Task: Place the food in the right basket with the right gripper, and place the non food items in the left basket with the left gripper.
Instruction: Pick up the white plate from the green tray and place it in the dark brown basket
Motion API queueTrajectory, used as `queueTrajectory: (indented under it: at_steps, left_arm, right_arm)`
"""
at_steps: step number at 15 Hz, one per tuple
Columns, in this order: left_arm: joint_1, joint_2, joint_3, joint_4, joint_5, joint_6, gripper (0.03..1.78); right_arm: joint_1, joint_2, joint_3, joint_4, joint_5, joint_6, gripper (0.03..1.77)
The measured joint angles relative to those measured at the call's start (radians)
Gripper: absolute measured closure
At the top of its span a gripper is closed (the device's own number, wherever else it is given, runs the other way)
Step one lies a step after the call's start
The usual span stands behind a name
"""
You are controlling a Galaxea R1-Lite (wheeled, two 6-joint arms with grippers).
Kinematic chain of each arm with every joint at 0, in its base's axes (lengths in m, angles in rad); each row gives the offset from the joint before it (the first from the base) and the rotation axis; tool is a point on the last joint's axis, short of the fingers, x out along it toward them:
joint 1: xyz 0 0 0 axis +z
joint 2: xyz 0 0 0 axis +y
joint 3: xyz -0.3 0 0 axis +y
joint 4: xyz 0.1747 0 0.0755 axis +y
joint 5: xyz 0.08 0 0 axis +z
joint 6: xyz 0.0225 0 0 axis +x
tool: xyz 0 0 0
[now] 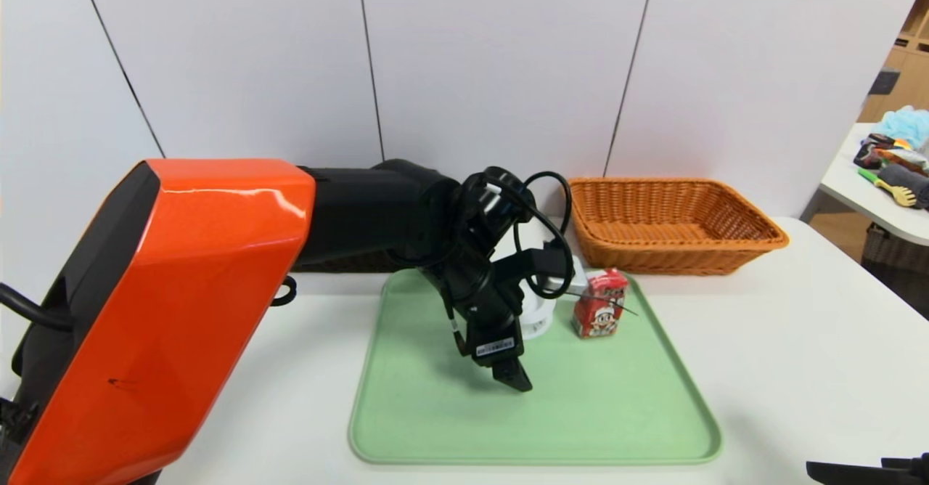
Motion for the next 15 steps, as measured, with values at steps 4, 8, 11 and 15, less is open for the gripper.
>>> queueTrajectory:
  at_steps: [4, 8, 11, 15]
  left_arm:
    - [0.001, 0.007, 0.000, -0.007, -0.001, -0.001, 0.12]
    - [0.001, 0.012, 0.000, -0.009, -0.002, -0.001, 0.12]
    - [0.000, 0.016, 0.000, -0.011, -0.002, -0.002, 0.12]
    - [0.000, 0.020, 0.000, -0.018, -0.002, -0.009, 0.12]
  right_arm:
    - [0.000, 0.000, 0.000, 0.000, 0.000, 0.000, 0.10]
    - [0.000, -0.004, 0.000, 0.000, 0.000, 0.000, 0.10]
    - [0.000, -0.005, 0.000, 0.000, 0.000, 0.000, 0.10]
    - [0.000, -0.005, 0.000, 0.000, 0.000, 0.000, 0.10]
